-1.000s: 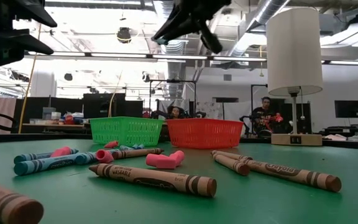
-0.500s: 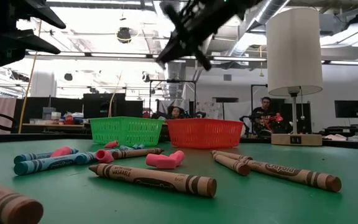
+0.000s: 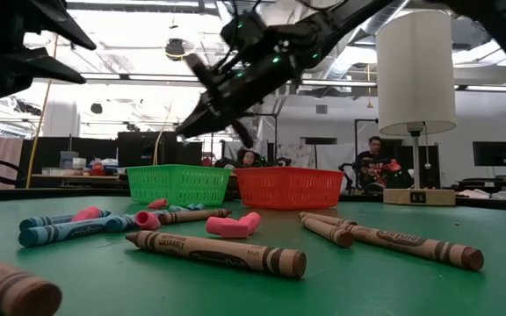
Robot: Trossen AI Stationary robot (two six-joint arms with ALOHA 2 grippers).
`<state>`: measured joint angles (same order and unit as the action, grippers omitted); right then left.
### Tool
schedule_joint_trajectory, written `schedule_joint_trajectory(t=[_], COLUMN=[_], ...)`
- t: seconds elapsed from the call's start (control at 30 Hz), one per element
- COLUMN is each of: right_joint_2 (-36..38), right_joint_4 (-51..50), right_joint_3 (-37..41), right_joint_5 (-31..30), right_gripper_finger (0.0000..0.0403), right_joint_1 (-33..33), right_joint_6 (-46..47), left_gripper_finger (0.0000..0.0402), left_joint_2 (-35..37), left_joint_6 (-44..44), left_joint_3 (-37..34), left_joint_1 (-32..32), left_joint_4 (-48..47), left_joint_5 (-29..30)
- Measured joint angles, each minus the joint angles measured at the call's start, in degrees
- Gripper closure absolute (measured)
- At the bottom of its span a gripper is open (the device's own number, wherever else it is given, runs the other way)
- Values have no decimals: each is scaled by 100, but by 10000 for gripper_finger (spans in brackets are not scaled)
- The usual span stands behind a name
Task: Sort crayons
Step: Put the blue crayon into the bin
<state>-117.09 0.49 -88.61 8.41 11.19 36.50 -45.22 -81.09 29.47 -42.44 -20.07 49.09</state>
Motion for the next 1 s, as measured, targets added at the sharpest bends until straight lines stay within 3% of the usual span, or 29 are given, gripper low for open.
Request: schedule_joint_trajectory(t=[0.13,0.37,0.77,1.0], right_joint_2=[-396,-521,-418,324], right_joint_4=[-435,-1488,-1691,-2552], right_joint_3=[-464,-980,-969,-970], right_joint_5=[62,-452,-542,-508], right_gripper_finger=[402,391,275,261], right_joint_1=[-83,-214,-218,-372], right_joint_6=[-168,-1012,-1028,-917], left_gripper_finger=[209,209,209,209], left_joint_2=[-17,-17,-17,-17], left_joint_6=[-66,-72,-82,-127], left_joint_3=[0,0,0,0], left_joint_1=[7,7,7,7], left_joint_4=[-16,-54,-103,-102], left_joint_5=[-128,-173,-138,-191])
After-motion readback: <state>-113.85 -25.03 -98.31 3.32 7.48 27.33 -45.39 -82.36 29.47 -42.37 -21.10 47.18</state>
